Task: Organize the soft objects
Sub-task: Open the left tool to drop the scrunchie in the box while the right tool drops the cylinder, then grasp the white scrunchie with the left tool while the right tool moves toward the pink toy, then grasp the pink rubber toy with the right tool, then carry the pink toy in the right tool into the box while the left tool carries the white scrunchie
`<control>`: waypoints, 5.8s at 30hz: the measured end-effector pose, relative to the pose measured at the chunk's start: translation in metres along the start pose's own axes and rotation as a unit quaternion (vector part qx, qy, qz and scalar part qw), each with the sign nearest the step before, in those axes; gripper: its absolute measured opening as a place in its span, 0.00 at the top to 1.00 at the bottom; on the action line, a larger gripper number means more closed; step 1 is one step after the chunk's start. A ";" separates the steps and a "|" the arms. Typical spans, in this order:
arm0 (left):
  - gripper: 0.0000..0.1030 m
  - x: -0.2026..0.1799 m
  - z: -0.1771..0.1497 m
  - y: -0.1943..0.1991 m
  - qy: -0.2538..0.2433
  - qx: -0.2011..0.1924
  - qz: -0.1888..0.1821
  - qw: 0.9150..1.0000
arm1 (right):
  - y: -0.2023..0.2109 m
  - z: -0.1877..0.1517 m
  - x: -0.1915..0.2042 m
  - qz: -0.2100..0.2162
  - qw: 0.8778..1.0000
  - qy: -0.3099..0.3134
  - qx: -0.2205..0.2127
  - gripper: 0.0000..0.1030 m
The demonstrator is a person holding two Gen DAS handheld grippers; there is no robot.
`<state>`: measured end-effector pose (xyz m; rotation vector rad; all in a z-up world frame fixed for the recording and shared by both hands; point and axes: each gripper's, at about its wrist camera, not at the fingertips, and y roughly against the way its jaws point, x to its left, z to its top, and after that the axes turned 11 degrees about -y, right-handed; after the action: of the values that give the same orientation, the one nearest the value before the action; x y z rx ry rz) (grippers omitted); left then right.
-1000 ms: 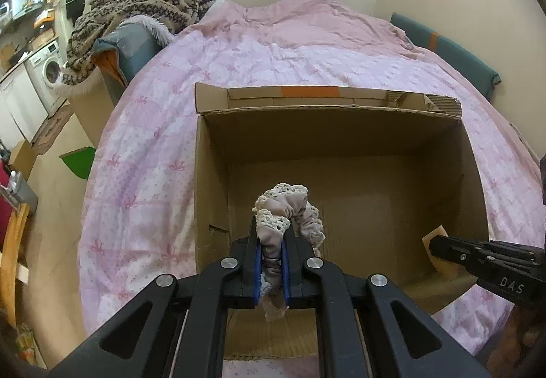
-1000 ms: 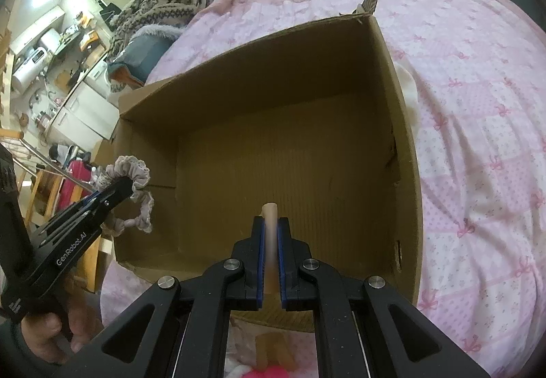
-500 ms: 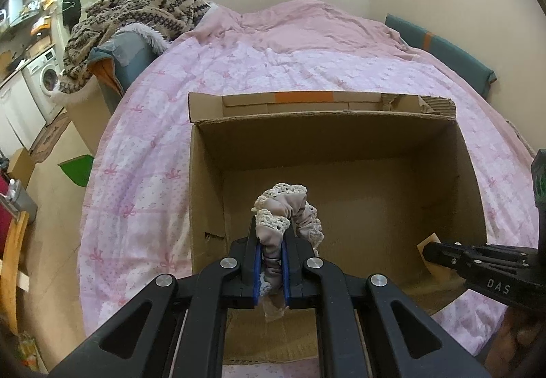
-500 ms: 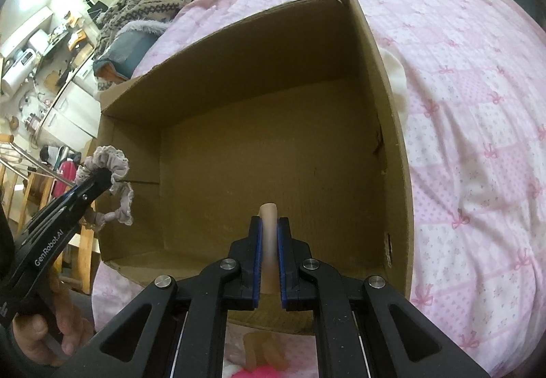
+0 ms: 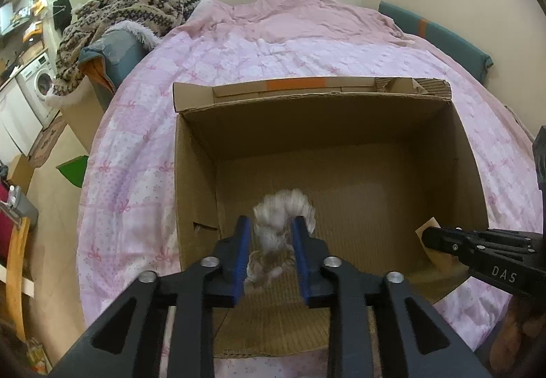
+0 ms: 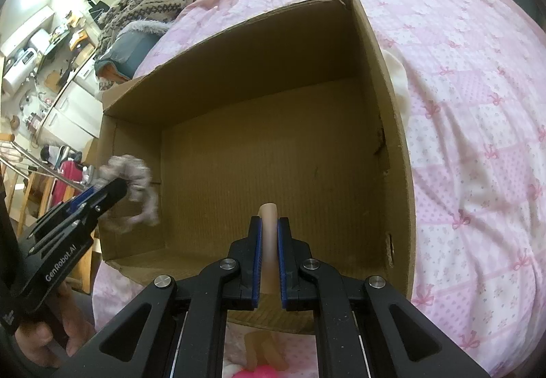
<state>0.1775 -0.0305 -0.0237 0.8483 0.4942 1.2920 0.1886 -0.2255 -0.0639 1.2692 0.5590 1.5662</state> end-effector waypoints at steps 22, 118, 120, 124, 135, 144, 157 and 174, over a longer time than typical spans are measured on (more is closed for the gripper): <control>0.36 -0.001 0.003 0.017 -0.002 -0.023 0.007 1.000 | 0.023 0.004 0.001 0.039 0.998 -0.012 -0.049 0.26; 0.87 0.032 -0.115 0.045 0.123 0.184 -0.026 0.975 | 0.044 -0.090 -0.039 -0.002 0.995 -0.094 0.042 0.26; 0.87 0.029 -0.116 0.048 0.127 0.181 -0.029 0.975 | 0.031 -0.093 -0.039 -0.003 0.992 -0.098 0.074 0.26; 0.87 0.033 -0.111 0.043 0.129 0.180 -0.034 0.975 | 0.007 -0.101 -0.029 -0.010 0.989 -0.082 0.122 0.35; 0.87 0.028 -0.111 0.044 0.121 0.174 -0.029 0.977 | -0.027 -0.111 -0.018 -0.026 0.981 -0.083 0.175 0.50; 0.87 0.029 -0.111 0.045 0.122 0.173 -0.022 0.977 | 0.014 -0.100 -0.011 0.044 0.991 -0.073 0.098 0.50; 0.87 0.033 -0.110 0.052 0.126 0.165 -0.008 0.978 | 0.045 -0.091 0.007 0.098 0.994 -0.038 0.033 0.50; 0.87 0.041 -0.073 0.091 0.116 0.085 0.024 0.989 | 0.097 -0.072 0.008 0.129 0.991 -0.024 -0.040 0.50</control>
<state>0.0764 0.0329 0.0076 0.8583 0.7814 1.4168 0.0842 -0.2401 -0.0046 1.3551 0.3054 1.7463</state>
